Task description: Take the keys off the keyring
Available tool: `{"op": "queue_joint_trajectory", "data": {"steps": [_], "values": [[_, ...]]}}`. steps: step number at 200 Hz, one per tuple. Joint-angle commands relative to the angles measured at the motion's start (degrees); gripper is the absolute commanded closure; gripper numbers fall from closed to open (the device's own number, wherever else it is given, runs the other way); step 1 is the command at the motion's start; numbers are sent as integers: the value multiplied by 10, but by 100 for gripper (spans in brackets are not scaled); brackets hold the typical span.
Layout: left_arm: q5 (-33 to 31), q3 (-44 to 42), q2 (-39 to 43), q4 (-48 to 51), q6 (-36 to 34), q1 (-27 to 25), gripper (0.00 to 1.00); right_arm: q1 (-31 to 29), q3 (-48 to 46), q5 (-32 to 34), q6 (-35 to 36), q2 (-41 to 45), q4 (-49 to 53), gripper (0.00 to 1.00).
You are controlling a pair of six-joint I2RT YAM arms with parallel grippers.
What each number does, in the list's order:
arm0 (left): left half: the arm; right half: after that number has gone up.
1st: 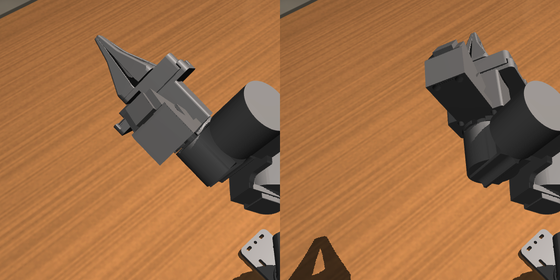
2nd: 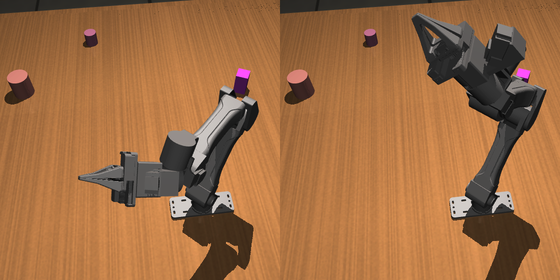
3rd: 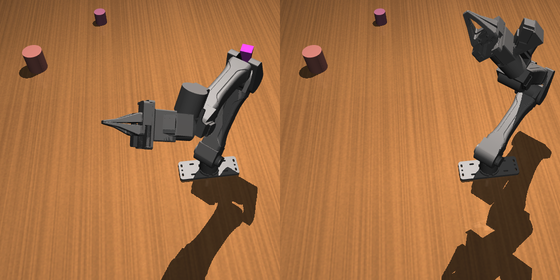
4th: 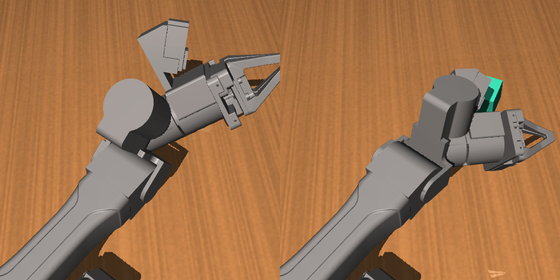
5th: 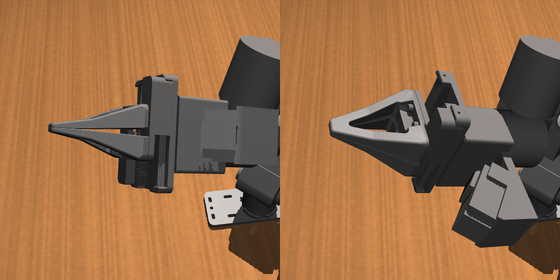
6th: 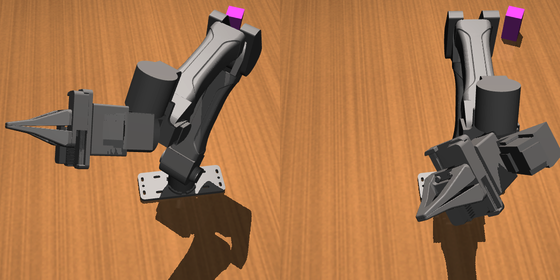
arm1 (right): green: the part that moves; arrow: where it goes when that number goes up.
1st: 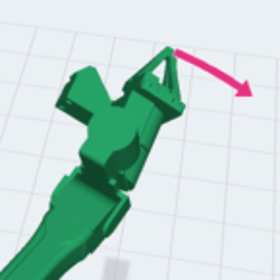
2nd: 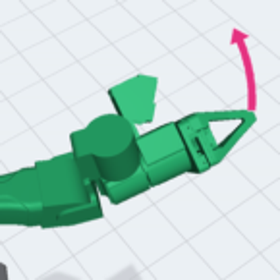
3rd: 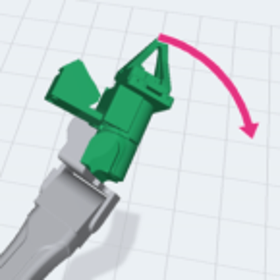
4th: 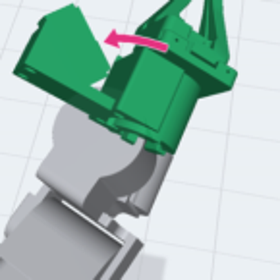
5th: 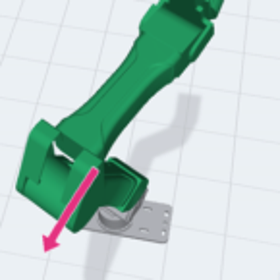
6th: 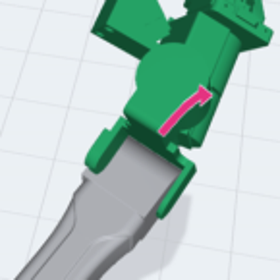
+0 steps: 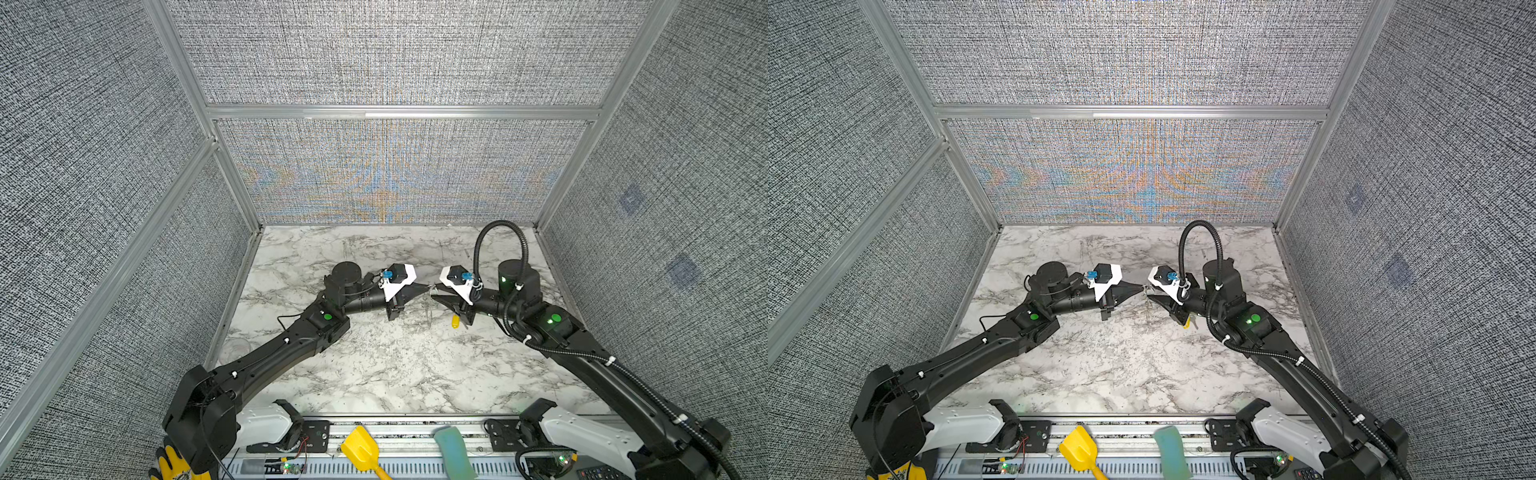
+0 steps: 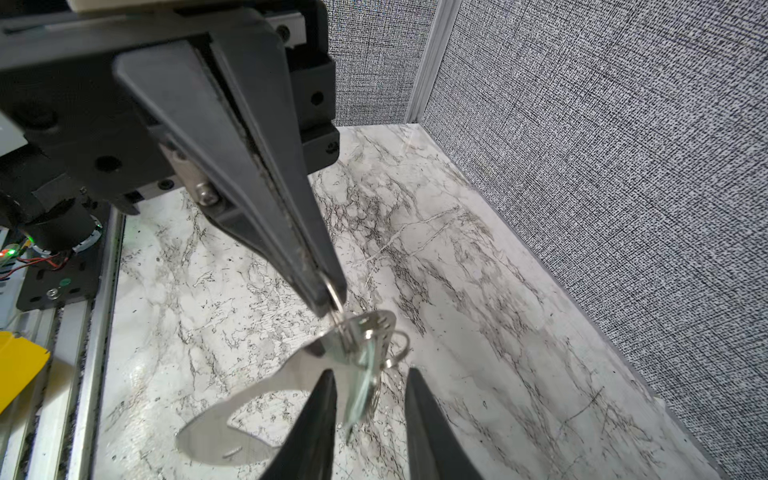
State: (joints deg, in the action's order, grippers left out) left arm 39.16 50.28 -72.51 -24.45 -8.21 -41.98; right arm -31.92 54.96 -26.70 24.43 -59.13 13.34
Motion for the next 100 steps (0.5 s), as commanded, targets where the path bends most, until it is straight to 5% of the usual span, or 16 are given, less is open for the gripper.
{"op": "queue_joint_trajectory", "data": {"steps": [1, 50, 100], "values": [[7, -1, 1, -42, 19, 0, 100, -2, -3, -13, -4, -2, -25, 79], [-3, -12, 0, -76, 49, 1, 100, -2, 6, -20, 21, -4, 7, 100], [-14, -28, -5, -118, 79, 2, 100, -6, 48, -20, 74, -24, 91, 100]]}}
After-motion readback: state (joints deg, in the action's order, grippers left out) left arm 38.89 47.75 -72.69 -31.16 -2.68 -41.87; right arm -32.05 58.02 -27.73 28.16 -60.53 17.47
